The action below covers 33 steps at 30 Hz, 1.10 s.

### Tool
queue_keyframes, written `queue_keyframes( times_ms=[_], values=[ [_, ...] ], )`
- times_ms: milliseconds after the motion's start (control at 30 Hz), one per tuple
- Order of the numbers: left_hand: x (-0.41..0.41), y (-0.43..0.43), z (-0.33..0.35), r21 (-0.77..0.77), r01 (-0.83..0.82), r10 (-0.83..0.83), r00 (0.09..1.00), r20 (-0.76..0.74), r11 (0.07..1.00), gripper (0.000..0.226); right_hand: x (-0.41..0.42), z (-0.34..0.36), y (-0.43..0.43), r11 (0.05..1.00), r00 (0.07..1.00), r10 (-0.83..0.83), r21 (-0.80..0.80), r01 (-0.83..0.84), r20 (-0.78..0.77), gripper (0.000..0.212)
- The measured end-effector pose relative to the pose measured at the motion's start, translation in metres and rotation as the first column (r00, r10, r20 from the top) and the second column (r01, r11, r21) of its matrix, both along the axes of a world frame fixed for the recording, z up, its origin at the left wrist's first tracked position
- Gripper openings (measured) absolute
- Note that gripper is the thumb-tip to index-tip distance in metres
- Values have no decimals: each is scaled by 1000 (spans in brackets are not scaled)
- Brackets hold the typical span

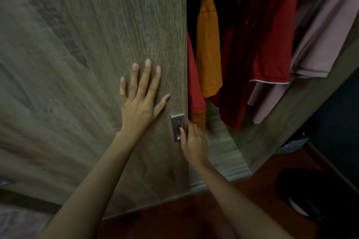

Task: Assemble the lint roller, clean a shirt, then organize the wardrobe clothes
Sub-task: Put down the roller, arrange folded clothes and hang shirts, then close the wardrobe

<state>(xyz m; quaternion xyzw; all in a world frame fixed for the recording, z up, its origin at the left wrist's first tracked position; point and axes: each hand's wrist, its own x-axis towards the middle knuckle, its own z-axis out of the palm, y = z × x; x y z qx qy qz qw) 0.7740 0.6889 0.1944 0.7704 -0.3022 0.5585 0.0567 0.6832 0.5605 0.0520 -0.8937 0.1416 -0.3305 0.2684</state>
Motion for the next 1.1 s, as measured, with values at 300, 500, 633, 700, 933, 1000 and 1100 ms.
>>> queue_keyframes(
  times_ms=[300, 500, 633, 700, 933, 1000, 1100],
  values=[
    [-10, -44, -11, 93, 49, -48, 999, -10, 994, 72, -14, -2, -63, 987, 989, -150, 53, 151, -13, 44],
    [-18, -86, -22, 152, 79, -78, 997, -13, 985, 69, -26, 3, -113, 957, 960, -280, 75, 281, -22, 48],
    [-25, -115, -27, 189, 96, -93, 995, -30, 977, 70, -31, 7, -144, 920, 927, -374, 111, 376, -38, 42],
    [-29, -132, -27, 209, 105, -98, 994, -44, 972, 72, -32, 7, -160, 902, 910, -413, 119, 415, -42, 36],
    [-42, -197, -26, 260, 107, -93, 993, -67, 960, 84, -39, 9, -220, 833, 850, -521, 166, 527, -83, 35],
    [-46, -216, -26, 267, 126, -108, 991, -83, 955, 87, -43, 11, -235, 801, 827, -553, 209, 561, -102, 37],
    [-51, -241, -25, 270, 141, -121, 988, -91, 953, 86, -47, 13, -256, 744, 777, -614, 229, 628, -136, 44]
  ],
)
